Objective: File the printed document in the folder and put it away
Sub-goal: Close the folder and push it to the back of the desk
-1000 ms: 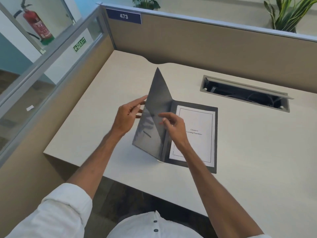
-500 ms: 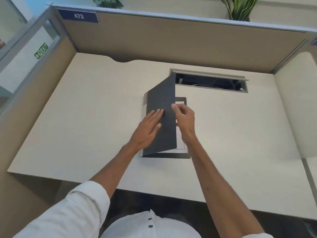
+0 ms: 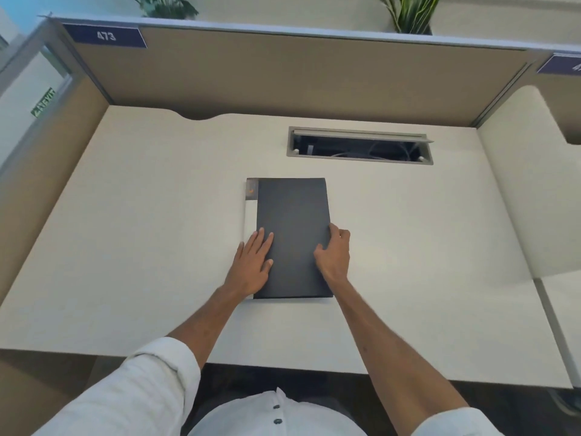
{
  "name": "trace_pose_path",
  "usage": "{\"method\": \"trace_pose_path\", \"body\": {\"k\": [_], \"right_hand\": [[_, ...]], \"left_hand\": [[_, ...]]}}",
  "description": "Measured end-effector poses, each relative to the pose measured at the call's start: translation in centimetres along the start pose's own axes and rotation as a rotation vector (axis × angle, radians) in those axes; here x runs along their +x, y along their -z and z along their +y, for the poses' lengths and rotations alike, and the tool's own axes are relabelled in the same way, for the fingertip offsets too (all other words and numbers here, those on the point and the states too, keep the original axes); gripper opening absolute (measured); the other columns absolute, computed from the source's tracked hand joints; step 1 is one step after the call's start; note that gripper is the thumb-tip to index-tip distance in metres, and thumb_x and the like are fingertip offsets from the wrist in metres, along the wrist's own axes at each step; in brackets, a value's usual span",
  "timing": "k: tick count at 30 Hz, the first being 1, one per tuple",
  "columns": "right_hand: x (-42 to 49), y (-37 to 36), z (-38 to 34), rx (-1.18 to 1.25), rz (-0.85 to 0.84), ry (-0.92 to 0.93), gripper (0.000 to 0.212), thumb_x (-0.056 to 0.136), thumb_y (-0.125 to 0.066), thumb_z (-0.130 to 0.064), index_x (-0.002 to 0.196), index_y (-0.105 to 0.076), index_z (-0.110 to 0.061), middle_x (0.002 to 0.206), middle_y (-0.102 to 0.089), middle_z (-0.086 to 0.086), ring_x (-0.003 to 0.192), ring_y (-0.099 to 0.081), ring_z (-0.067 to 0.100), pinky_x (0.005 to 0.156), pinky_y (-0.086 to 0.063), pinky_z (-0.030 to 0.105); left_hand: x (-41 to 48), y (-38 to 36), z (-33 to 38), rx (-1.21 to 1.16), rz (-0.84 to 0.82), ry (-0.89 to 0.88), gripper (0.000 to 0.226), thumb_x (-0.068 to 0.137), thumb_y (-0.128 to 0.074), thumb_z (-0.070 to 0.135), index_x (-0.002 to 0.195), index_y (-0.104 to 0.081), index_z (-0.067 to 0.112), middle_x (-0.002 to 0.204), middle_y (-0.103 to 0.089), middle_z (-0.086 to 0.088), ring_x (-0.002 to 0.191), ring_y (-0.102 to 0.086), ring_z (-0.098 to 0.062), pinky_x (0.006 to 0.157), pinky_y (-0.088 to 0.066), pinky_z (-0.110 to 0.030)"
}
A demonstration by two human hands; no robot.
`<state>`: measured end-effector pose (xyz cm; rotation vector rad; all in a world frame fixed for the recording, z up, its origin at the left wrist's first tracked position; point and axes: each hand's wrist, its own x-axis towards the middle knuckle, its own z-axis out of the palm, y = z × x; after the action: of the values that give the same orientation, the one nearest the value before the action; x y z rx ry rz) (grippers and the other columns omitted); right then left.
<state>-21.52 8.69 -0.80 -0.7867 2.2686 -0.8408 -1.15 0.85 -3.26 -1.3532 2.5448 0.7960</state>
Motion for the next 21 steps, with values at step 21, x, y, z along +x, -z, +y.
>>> {"method": "trace_pose_path", "body": {"k": [21], "right_hand": [[-0.9, -2.2, 1.9, -0.398, -0.235, 0.374, 0.061, 0.114, -0.042, -0.012, 0.173, -0.031, -0.018, 0.184, -0.016, -0.005, 0.173, -0.014, 0.019, 0.139, -0.017, 0.031]], "left_hand": [[2.1, 2.4, -2.0, -0.491, 0.241, 0.397, 0.081, 0.101, -0.073, 0.015, 0.17, -0.032, 0.014, 0.16, -0.052, -0.014, 0.147, -0.054, -0.038, 0.124, -0.046, -0.052]]}}
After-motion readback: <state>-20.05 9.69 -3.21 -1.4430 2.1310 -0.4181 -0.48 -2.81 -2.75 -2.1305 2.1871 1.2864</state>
